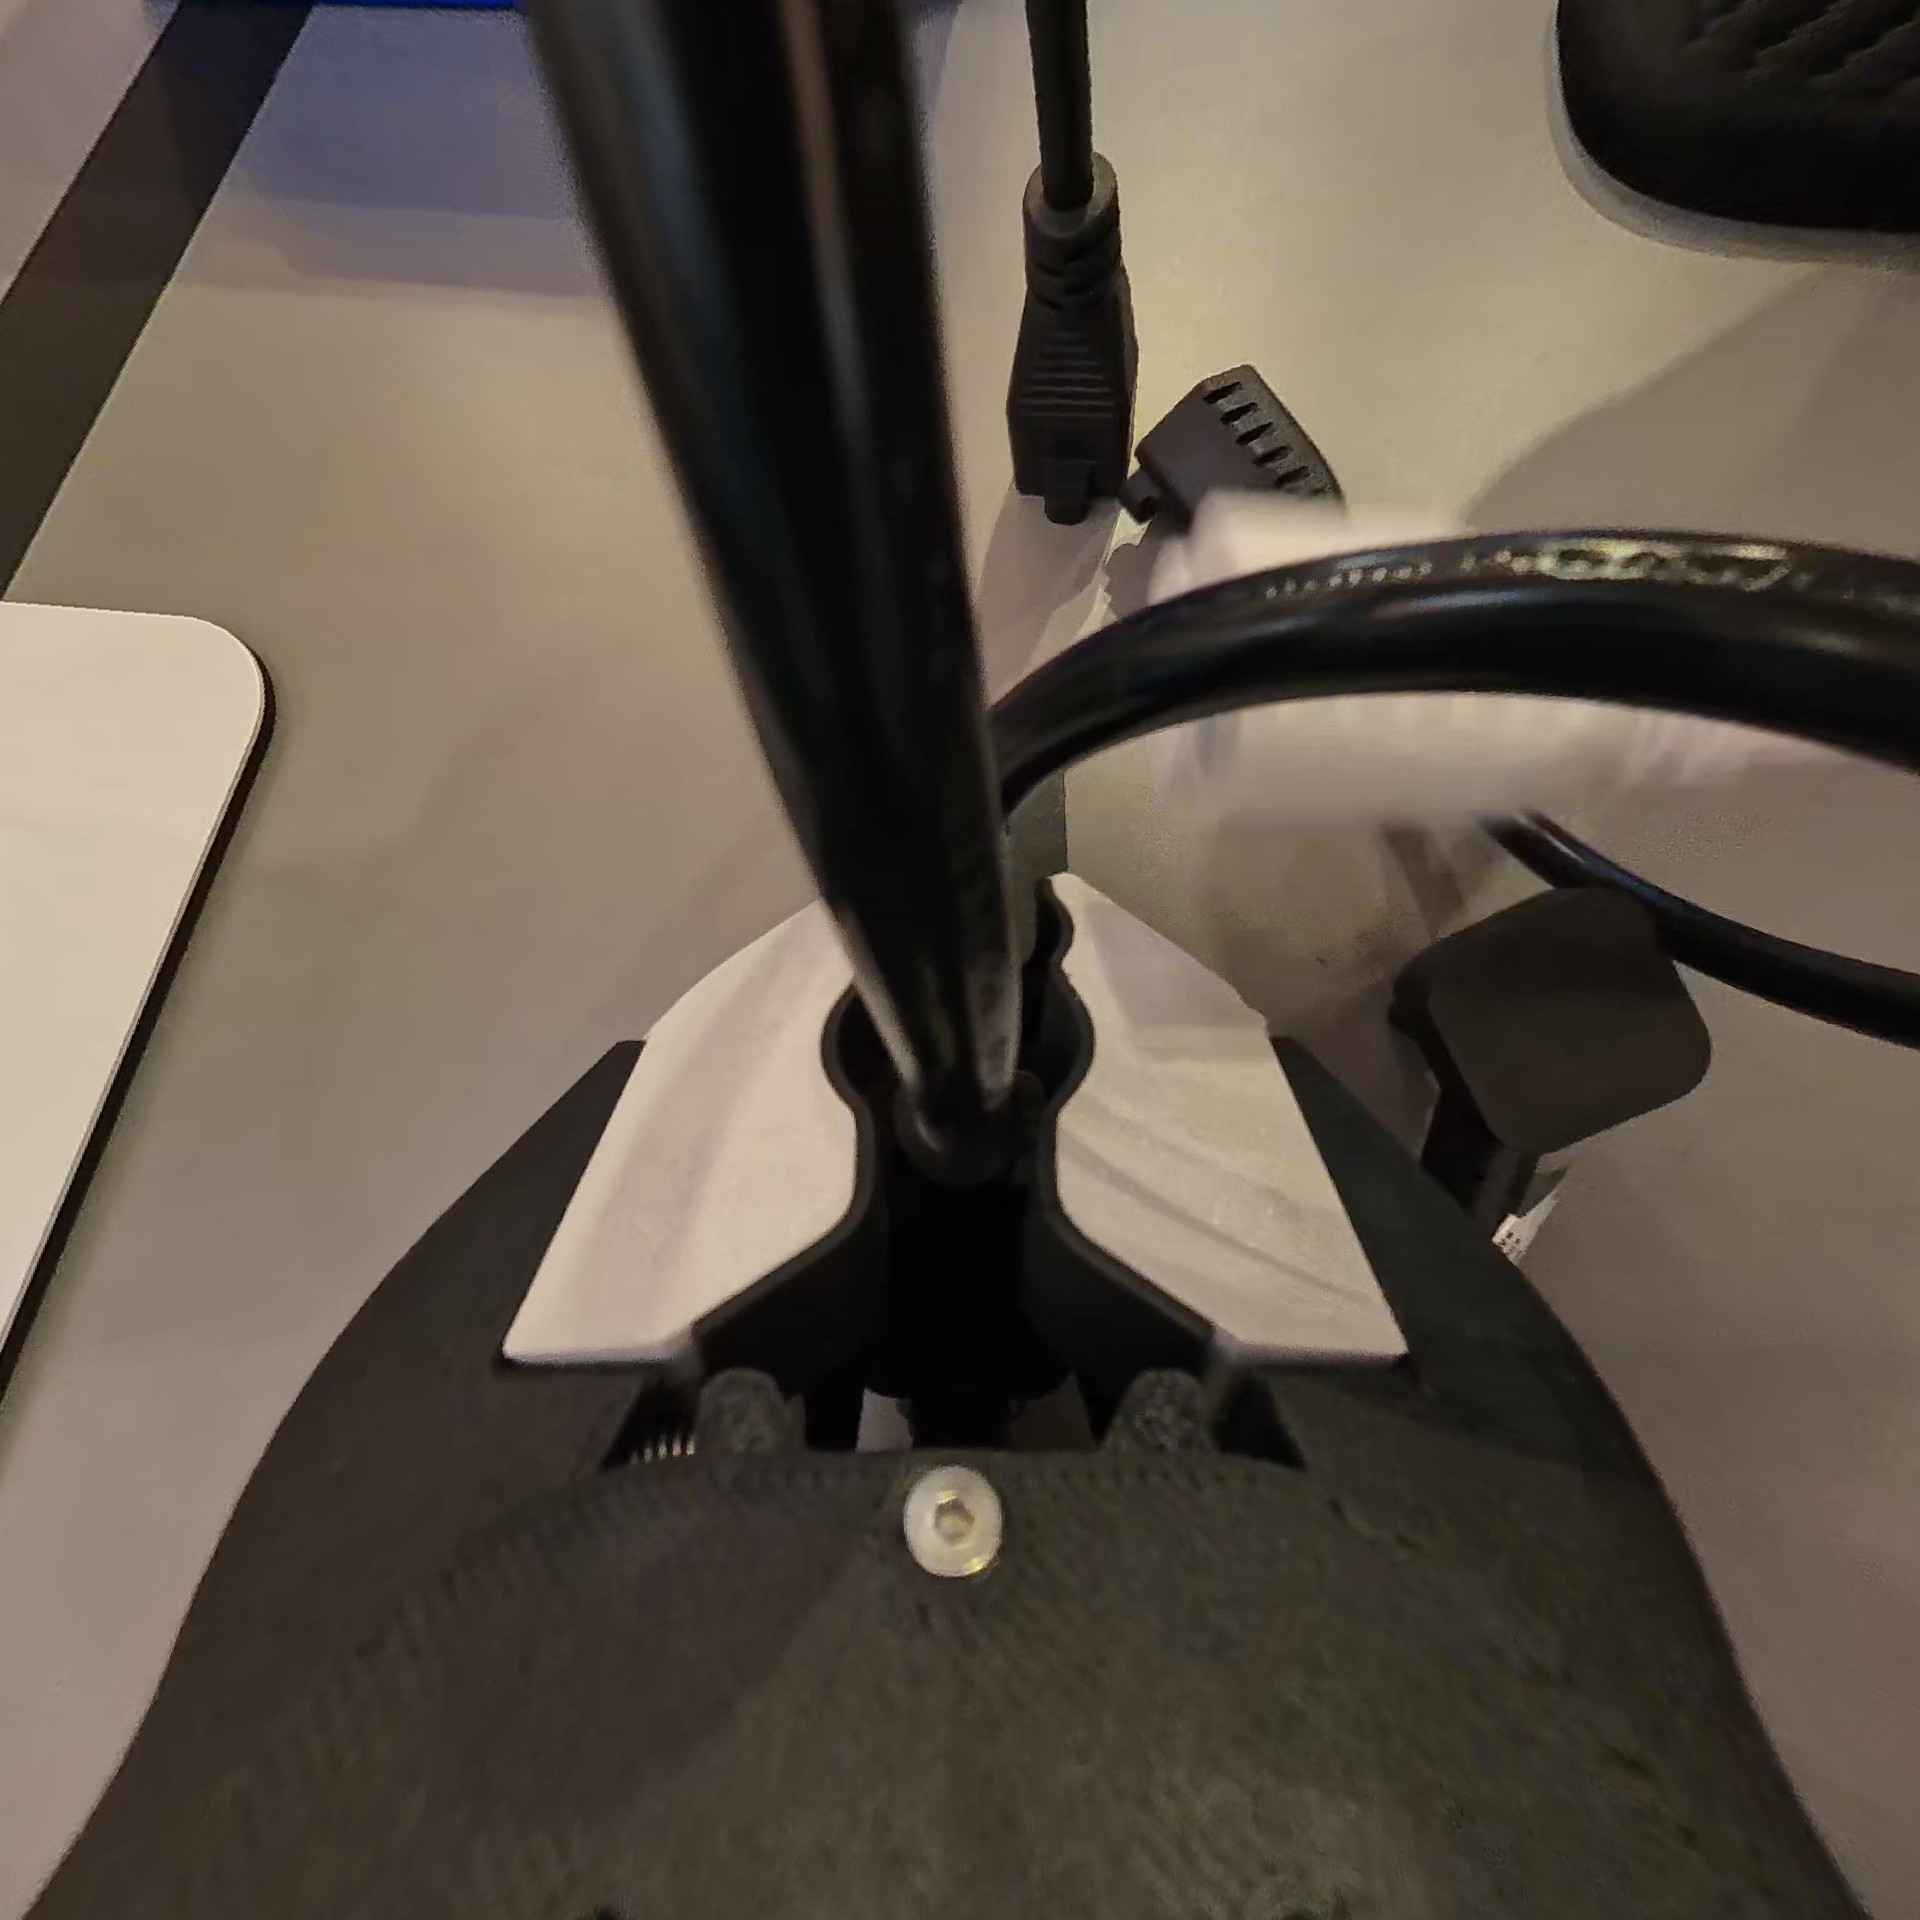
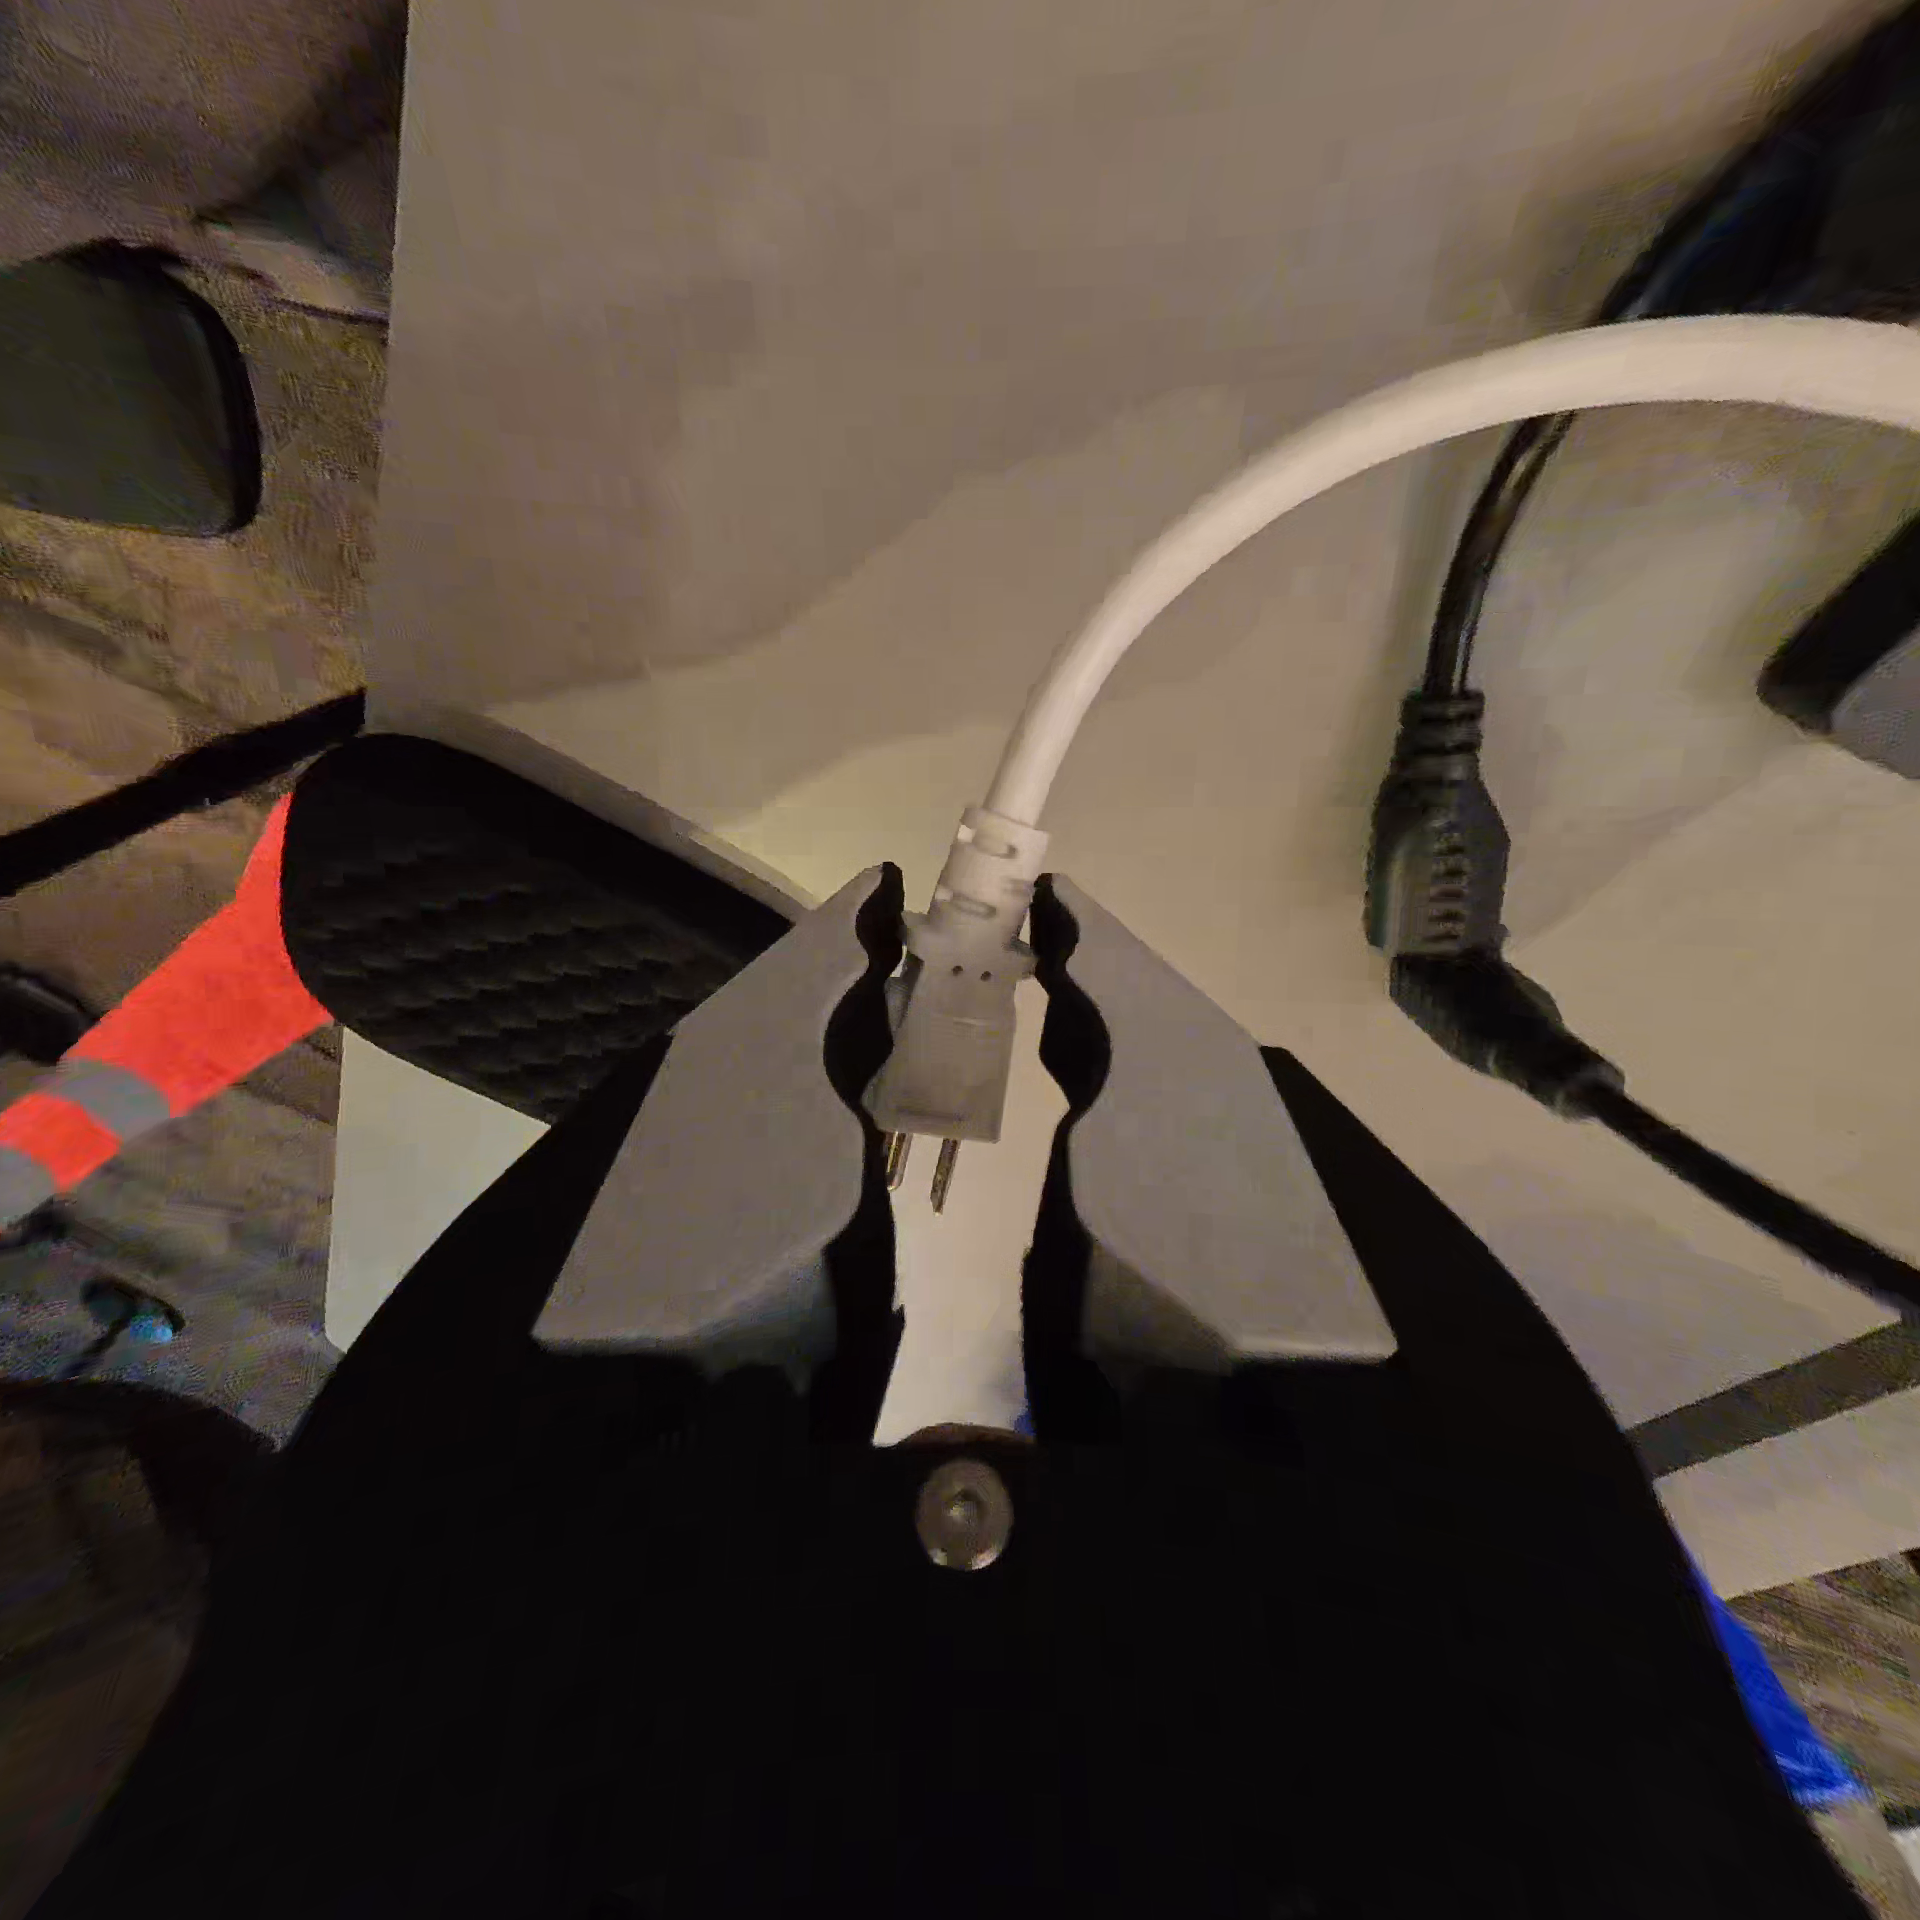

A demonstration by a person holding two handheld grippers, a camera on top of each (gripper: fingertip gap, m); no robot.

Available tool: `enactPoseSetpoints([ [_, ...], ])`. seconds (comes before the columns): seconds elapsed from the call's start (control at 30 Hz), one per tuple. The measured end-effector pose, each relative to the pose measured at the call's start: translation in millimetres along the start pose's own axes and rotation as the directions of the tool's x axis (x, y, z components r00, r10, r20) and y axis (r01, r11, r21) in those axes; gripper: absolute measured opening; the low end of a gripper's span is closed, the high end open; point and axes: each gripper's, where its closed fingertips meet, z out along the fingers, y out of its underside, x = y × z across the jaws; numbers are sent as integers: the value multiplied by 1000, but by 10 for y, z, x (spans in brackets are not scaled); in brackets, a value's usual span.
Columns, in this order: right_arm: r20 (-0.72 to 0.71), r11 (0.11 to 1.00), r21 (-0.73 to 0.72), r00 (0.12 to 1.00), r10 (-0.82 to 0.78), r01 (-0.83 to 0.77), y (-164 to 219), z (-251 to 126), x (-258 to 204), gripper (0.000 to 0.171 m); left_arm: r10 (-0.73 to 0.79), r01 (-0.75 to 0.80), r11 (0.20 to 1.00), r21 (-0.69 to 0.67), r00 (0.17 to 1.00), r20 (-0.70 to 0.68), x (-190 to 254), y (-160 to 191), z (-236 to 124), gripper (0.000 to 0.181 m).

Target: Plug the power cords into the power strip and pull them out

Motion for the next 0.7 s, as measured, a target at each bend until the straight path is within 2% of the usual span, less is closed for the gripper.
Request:
enactPoseSetpoints([
  [0.13, -103, 984, 130, 985, 136, -122, 370, -471, 23, 22, -5, 5, 1000, 8, 1000, -3, 2, -1, 4, 26],
  [0.23, -188, 961, 171, 950, 250, -219, 826, -819, 117, 23, -8, 8, 1000, 3, 1000, 0, -3, -2, 7, 26],
  [0.3, -188, 946, 169, 933, 306, -277, 1119, -921, 131, 23, -11, 11, 1000, 4, 1000, -1, -4, -2, 6, 26],
  [0.4, -142, 934, 224, 939, 314, -279, 1203, -978, 110, 23, -9, 9, 1000, -2, 1000, 2, -6, -3, 9, 26],
  [0.5, -93, 946, 259, 970, 226, -195, 989, -1028, -59, 22, -13, 13, 1000, 5, 1000, 0, -12, -4, 10, 26],
  [0.6, -92, 950, 271, 979, 184, -153, 919, -1137, -184, 22, -11, 11, 1000, 5, 1000, 2, -23, -8, 13, 26],
  [0.7, -114, 944, 289, 974, 197, -157, 1013, -1284, -252, 22, -13, 13, 1000, 4, 1000, 0, -26, -11, 17, 27],
])
